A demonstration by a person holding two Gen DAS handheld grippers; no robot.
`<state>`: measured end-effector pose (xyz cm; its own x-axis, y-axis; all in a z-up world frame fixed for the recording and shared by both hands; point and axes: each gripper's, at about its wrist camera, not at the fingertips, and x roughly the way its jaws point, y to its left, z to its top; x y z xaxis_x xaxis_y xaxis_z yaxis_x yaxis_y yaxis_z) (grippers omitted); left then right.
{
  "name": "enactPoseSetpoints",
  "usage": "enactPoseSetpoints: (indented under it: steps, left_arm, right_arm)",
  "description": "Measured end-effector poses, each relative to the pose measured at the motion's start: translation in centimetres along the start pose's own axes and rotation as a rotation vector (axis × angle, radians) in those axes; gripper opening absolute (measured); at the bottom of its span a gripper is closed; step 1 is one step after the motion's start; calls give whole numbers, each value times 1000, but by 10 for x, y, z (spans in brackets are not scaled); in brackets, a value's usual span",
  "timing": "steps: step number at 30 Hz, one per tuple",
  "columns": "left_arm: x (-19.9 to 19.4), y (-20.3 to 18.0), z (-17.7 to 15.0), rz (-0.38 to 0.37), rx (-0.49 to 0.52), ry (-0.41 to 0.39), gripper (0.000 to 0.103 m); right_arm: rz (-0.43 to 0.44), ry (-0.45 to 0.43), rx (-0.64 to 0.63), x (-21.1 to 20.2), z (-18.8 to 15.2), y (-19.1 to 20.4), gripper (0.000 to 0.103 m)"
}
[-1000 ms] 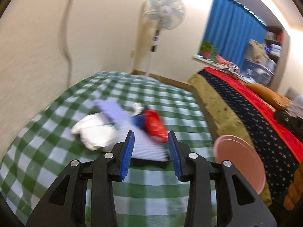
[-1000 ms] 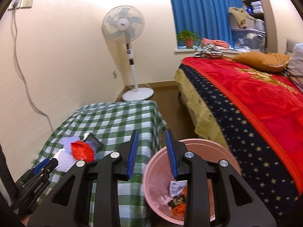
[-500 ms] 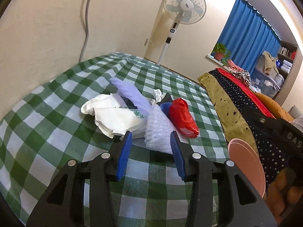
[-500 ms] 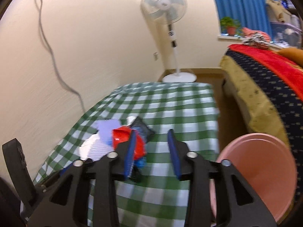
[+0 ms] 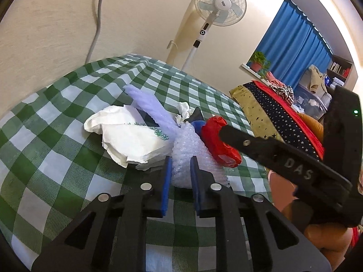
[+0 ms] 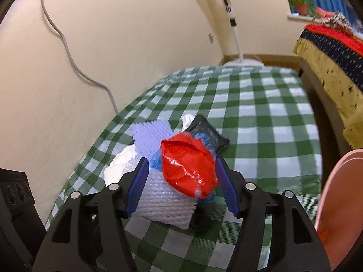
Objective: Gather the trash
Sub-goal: 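Grasp the red plastic bag with the right tool while the left tool grasps the white foam net, then carry the red bag and white foam net with both tools toward the pink bin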
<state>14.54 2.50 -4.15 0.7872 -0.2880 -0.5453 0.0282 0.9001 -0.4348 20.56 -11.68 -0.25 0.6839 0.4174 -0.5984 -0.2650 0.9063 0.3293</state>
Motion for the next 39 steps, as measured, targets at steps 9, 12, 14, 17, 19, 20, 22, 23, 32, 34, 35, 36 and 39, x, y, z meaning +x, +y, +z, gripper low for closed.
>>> enactPoseSetpoints:
  steps: [9,12,14,17,19,20,22,23,32,34,35,36,39]
  left_arm:
    - [-2,-3,3,-15,16,-3,13]
    - [-5,-6,4,-21,28,-7,12]
    - [-8,-7,4,-24,34,-9,12]
    - [-13,-12,6,-31,52,-16,11]
    - [-18,-15,7,-34,62,-23,11]
    - [-20,-17,7,-36,68,-26,11]
    - [-24,-21,8,-38,79,-32,11]
    - [-27,-23,8,-39,86,-35,11]
    - [-43,-33,9,-42,131,-52,11]
    - [-47,-35,9,-42,137,-55,11]
    - [-49,-36,9,-42,140,-57,11]
    - [-50,-37,9,-42,142,-58,11]
    - [-55,-41,8,-46,154,-63,11]
  right_arm:
    - [-42,-10,-29,-10,-1,-3,24]
    - [-54,-34,-17,-22,1,-9,22]
    - [-66,-50,-18,-29,3,-11,21]
    - [-76,-69,-14,-42,4,-14,20]
    - [-88,-83,-14,-53,4,-17,20]
    - [-95,-90,-14,-58,3,-18,20]
    - [-103,-98,-12,-65,2,-20,20]
    - [-108,-104,-10,-71,1,-21,20]
    - [-144,-151,-14,-107,-4,-23,20]
    - [-150,-161,-19,-115,-4,-22,20]
    - [-154,-168,-22,-121,-4,-22,20]
    - [-155,-174,-23,-125,-3,-22,20]
    - [-161,-197,-23,-142,-2,-21,20]
